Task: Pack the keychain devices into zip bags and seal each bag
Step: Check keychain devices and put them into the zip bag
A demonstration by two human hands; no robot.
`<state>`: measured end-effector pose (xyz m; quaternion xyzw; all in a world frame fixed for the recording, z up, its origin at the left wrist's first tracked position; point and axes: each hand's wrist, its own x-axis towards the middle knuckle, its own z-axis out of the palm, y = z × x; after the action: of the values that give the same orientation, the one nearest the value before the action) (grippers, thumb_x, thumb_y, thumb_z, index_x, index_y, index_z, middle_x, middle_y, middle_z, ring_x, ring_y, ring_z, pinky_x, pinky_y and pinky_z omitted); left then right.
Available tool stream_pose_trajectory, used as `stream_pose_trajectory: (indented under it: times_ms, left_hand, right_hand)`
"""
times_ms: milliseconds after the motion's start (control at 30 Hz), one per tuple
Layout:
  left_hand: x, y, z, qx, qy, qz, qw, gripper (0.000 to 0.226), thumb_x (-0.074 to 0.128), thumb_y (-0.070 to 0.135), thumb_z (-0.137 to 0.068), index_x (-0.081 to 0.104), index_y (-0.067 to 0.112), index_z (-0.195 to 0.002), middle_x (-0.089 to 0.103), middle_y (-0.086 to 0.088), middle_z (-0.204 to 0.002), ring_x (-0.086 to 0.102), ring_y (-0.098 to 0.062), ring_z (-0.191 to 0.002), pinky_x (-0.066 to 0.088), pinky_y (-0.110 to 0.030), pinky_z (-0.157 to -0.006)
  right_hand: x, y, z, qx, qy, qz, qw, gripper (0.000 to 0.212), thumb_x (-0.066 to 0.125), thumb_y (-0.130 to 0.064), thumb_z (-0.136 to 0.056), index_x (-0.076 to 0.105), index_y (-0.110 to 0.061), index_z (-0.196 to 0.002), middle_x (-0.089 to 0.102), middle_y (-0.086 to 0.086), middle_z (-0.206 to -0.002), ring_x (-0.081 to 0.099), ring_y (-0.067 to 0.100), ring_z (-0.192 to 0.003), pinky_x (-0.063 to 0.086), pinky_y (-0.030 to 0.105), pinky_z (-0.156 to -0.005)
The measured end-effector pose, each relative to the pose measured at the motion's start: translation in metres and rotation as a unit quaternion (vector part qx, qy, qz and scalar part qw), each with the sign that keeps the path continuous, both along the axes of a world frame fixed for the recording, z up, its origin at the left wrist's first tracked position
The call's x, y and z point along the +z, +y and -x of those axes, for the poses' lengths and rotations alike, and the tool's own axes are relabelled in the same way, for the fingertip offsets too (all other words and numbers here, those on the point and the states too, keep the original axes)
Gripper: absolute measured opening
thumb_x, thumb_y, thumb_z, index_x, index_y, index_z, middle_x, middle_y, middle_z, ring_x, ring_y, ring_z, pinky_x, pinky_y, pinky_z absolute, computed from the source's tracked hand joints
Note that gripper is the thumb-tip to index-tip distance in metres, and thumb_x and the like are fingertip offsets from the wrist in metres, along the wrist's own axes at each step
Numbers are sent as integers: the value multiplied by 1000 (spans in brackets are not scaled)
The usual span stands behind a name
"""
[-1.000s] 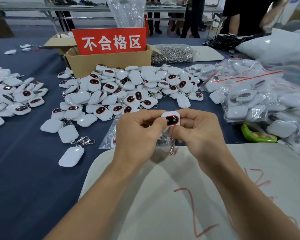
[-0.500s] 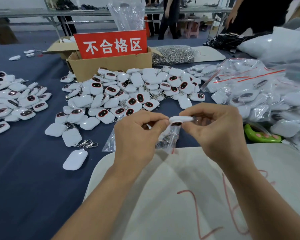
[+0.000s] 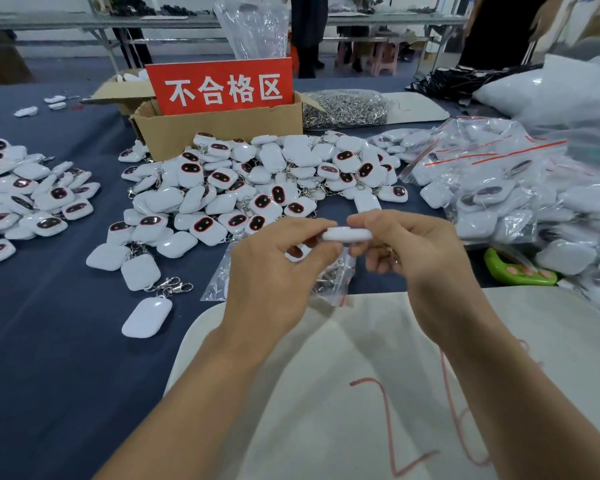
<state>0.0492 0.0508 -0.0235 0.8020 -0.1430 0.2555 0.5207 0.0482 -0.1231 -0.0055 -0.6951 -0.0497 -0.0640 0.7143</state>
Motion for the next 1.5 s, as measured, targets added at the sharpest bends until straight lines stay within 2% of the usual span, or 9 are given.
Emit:
stream_pose_trajectory:
  times_ms: [167, 333, 400, 467, 533, 700, 900, 1133, 1500]
  left_hand:
    - [1, 2, -5, 1, 83, 74, 994, 9, 74, 31, -88, 80, 36, -92, 75, 19, -79, 65, 3, -71, 46, -12, -67]
    - [6, 28, -19, 49, 119, 267, 955, 51, 46, 57, -98, 84, 25, -91, 77, -1, -84, 67, -11, -74, 49, -19, -69]
    - [4, 39, -26, 116, 138, 273, 945, 36, 52, 45, -98, 84, 29, -90, 76, 2, -81, 65, -9, -71, 49, -23, -71]
    - [0, 47, -31, 172, 157, 209, 950, 27, 63, 19, -88, 82, 38, -91, 76, 14, -80, 63, -2, -69, 52, -24, -73]
    - [-3, 56, -33, 173, 163, 89, 967, 51, 59, 1, -80, 77, 45, -97, 73, 25, -83, 60, 5, -66, 50, -13, -64]
    - [-7, 63, -28, 145, 223, -93, 959, 42, 64, 8, -79, 77, 46, -89, 71, 34, -81, 64, 6, -75, 56, -23, -71]
    - [-2, 59, -24, 76, 206, -128, 967, 55, 63, -2, -71, 78, 45, -97, 72, 31, -86, 64, 0, -83, 55, -18, -74]
    - [1, 40, -16, 35, 187, -131, 973, 40, 59, 31, -65, 77, 54, -93, 71, 35, -98, 63, 7, -100, 49, -13, -89]
    - [-5, 29, -19, 62, 168, -203, 963, 53, 60, 21, -70, 75, 39, -118, 73, 25, -89, 56, 0, -81, 47, -29, -96]
  right_hand:
    - [-2, 5, -1, -15, -50, 47, 998, 17, 70, -24, -87, 80, -17, -74, 68, -3, -61, 52, 8, -57, 43, 16, -58]
    - [-5, -5, -7, -131, 42, -26, 990, 27, 72, -25, -92, 78, -17, -67, 69, 5, -61, 47, 15, -56, 41, 26, -59]
    - [-6, -7, -10, -151, 51, -12, 987, 27, 73, -31, -87, 75, -15, -66, 65, 4, -58, 44, 15, -55, 38, 29, -60]
    - [-9, -6, -11, -161, 47, 4, 986, 31, 72, -32, -85, 72, -13, -61, 63, 3, -56, 42, 15, -53, 36, 29, -57]
    - [-10, -5, -12, -161, 49, 12, 986, 33, 72, -34, -84, 69, -10, -61, 62, 4, -55, 42, 15, -52, 35, 29, -57]
    - [-10, -6, -14, -157, 54, 17, 986, 29, 71, -38, -79, 72, -15, -62, 63, 2, -55, 43, 14, -51, 36, 29, -58]
    - [-11, -7, -13, -153, 48, 26, 987, 35, 72, -30, -89, 70, -20, -55, 62, 2, -55, 43, 15, -53, 36, 30, -59]
    - [-11, -5, -14, -157, 52, 37, 986, 36, 72, -27, -91, 70, -21, -55, 62, -1, -55, 44, 13, -52, 37, 30, -60]
    - [-12, -6, -14, -171, 72, 67, 980, 33, 73, -31, -88, 70, -22, -56, 63, 0, -56, 44, 13, -50, 39, 33, -59]
